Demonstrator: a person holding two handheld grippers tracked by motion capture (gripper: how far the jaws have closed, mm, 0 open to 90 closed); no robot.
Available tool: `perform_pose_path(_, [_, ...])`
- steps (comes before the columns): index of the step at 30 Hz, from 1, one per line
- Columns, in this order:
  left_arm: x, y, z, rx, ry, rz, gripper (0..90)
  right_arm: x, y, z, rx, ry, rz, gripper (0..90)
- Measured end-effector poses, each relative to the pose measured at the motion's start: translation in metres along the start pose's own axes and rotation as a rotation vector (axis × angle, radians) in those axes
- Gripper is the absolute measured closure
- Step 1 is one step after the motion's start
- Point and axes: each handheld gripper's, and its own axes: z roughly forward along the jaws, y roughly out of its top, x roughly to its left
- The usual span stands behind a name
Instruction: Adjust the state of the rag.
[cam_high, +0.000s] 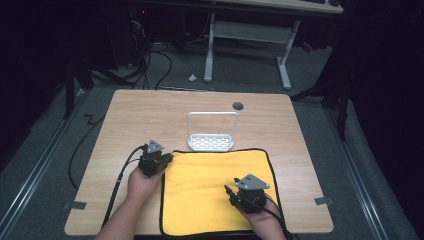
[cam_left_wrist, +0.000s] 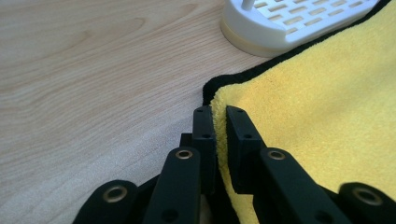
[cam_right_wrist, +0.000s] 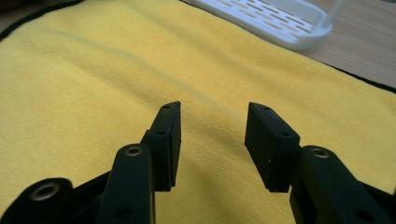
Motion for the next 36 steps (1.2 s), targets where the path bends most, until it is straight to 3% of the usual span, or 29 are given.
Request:
perform_pose_path(4, [0.004,-0.001,-0.001,-0.006,-0.033,-0.049,82.5,0.021,0.006,0.006,-0.014,0.031,-0.034,55.6])
perform_pose_path(13, [0.006,-0.002,-0.002,-0.006,-0.046,-0.062,81.0,0.073,0.02,0.032,0.001,0.147,-0.126,54.5])
perform_pose_path(22, [0.007,-0.003,-0.003,-0.008,-0.055,-0.073,80.1,0.114,0.038,0.058,0.01,0.241,-0.177,53.5])
perform_pose_path(30, [0.007,-0.003,-0.003,-0.009,-0.055,-0.08,79.3,0.145,0.047,0.079,0.049,0.309,-0.212,48.7])
perform_pose_path(36, [0.008,-0.003,-0.003,-0.005,-0.054,-0.082,79.2,0.151,0.047,0.087,0.074,0.339,-0.193,44.5])
